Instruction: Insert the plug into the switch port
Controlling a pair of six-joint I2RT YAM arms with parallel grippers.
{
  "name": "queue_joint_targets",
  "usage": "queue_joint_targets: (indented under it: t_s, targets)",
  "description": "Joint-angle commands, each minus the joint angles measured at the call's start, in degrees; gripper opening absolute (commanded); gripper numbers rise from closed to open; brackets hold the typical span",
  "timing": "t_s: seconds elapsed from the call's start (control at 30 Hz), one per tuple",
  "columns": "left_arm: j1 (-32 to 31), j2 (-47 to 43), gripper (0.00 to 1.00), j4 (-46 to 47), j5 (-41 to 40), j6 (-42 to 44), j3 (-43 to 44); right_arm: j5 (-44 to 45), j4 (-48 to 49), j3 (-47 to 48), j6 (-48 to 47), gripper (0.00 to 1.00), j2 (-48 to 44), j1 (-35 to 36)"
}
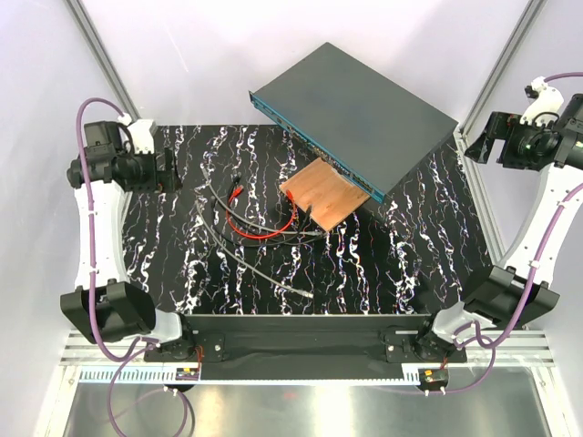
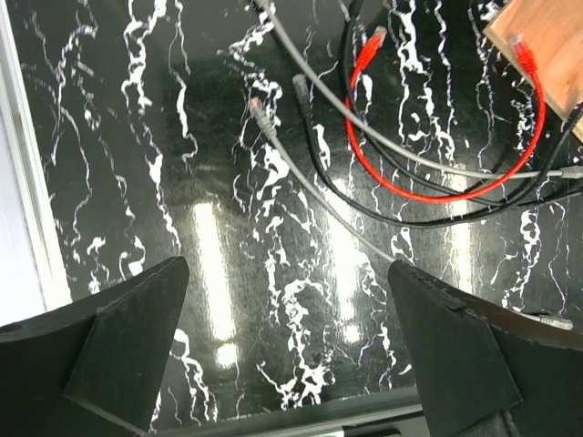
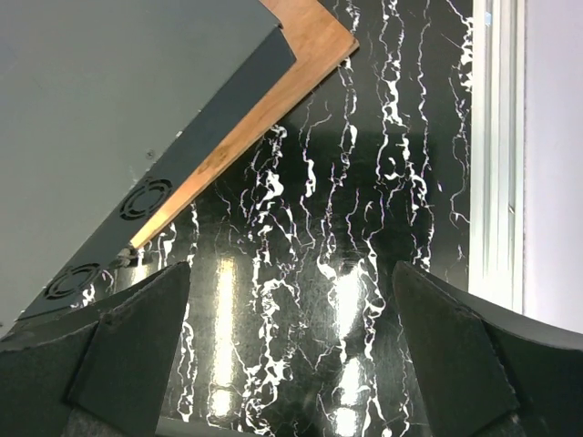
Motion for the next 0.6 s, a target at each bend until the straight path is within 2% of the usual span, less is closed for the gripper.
queue_joint_targets:
  t_s: [0.0, 0.1, 0.27, 0.33, 0.5, 0.57]
  targets:
    - [-1.18, 0.73, 0.99, 4.31, 0.62, 0.97, 2.06, -3.23, -0.61, 3.15, 0.91, 1.00, 0.63, -0.06]
    - [-5.83, 3.02, 0.99, 4.57, -0.43, -0.70, 3.82, -4.29, 0.09, 3.51, 2.41, 1.00, 0.89, 0.03]
    - [-20.33, 5.30, 0.99, 11.16, -4.83, 0.97, -0.39, -5.35, 0.71, 3.33, 4.34, 1.00, 0.98, -0.06]
    - [-24.54, 8.80, 0.99, 12.48, -2.91, 0.36, -1.01, -5.26, 0.62, 3.51, 4.26, 1.00, 0.90, 0.03]
    - [-30.36, 16.81, 0.98, 16.95, 2.98, -2.89, -2.24, -5.26, 0.10, 3.51, 4.26, 1.00, 0.98, 0.03]
    - [-33.35, 20.75, 0.95, 18.72, 3.69, -3.95, -1.72, -5.08, -0.43, 4.29, 4.08, 1.00, 1.33, 0.03]
